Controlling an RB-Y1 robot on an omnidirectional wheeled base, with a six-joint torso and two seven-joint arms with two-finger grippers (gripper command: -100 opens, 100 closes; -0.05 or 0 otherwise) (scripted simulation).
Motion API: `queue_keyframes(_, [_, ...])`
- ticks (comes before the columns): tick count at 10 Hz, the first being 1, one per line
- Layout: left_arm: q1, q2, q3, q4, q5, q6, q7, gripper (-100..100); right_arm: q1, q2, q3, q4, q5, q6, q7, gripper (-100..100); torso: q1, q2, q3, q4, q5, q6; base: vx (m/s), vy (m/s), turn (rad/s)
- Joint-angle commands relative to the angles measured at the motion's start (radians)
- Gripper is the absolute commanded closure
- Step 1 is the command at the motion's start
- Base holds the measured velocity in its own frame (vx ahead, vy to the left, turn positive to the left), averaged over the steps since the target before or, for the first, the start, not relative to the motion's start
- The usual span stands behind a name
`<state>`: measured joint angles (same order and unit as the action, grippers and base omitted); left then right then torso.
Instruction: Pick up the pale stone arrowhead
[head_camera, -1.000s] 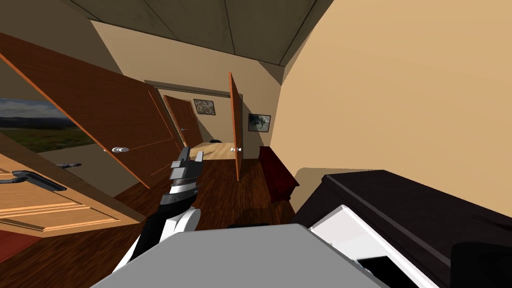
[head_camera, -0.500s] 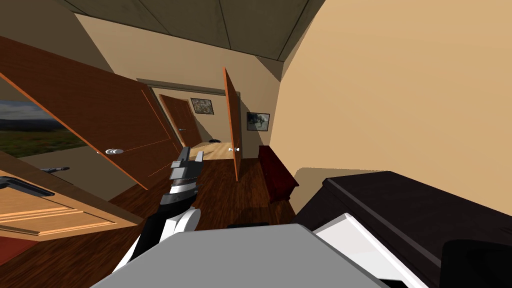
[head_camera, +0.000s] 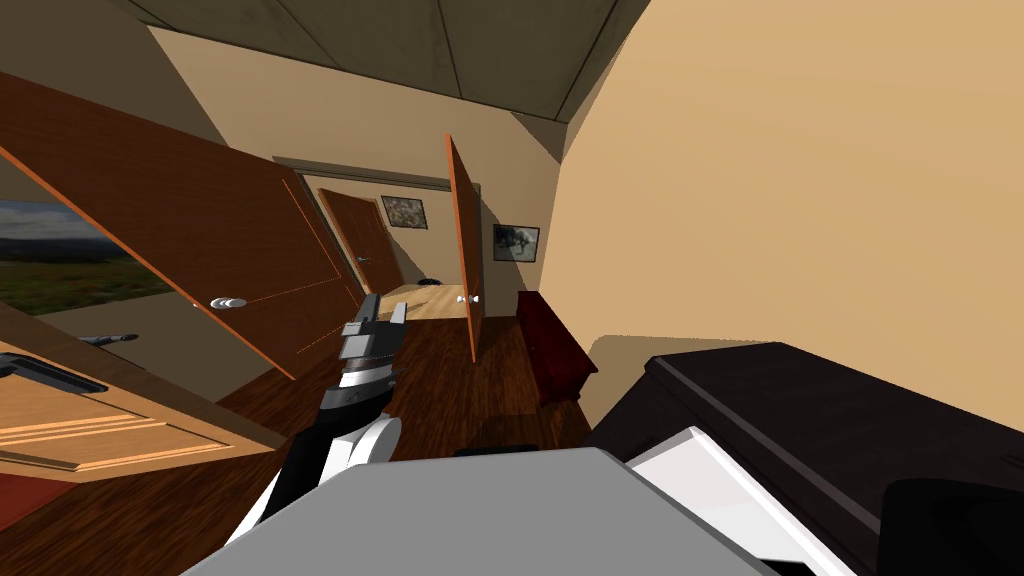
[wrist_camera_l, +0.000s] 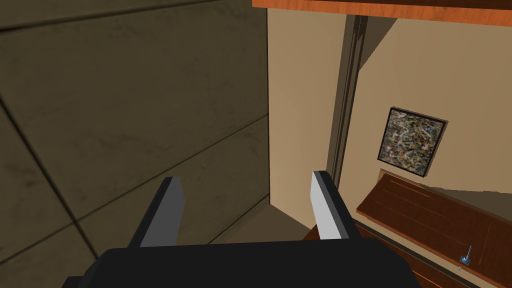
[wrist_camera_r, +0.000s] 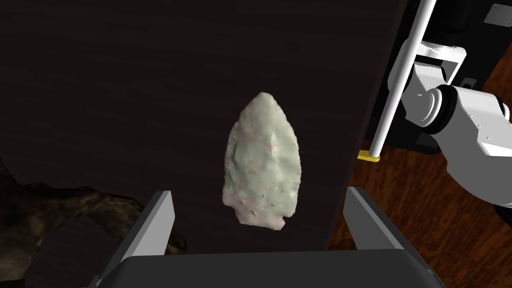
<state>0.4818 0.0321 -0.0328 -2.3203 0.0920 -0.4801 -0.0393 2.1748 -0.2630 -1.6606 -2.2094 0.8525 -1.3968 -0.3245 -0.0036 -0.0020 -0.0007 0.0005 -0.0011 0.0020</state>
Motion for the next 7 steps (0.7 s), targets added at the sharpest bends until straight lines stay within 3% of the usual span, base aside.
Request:
queue_keyframes(1, [0.000,0.000,0.000,0.000,0.000,0.000,0.000,0,0.029,0.012,0.007,0.002,-0.001,-0.002,0.002,-100,0.000,0.000,0.000,0.000,0.000,0.000,0.000,0.000,0.000])
queue_keyframes(7, [0.000,0.000,0.000,0.000,0.000,0.000,0.000,0,0.038,0.010,0.010,-0.003,0.001,-0.004,0.001,-100,0.000,0.000,0.000,0.000,0.000,0.000,0.001,-0.002,-0.001])
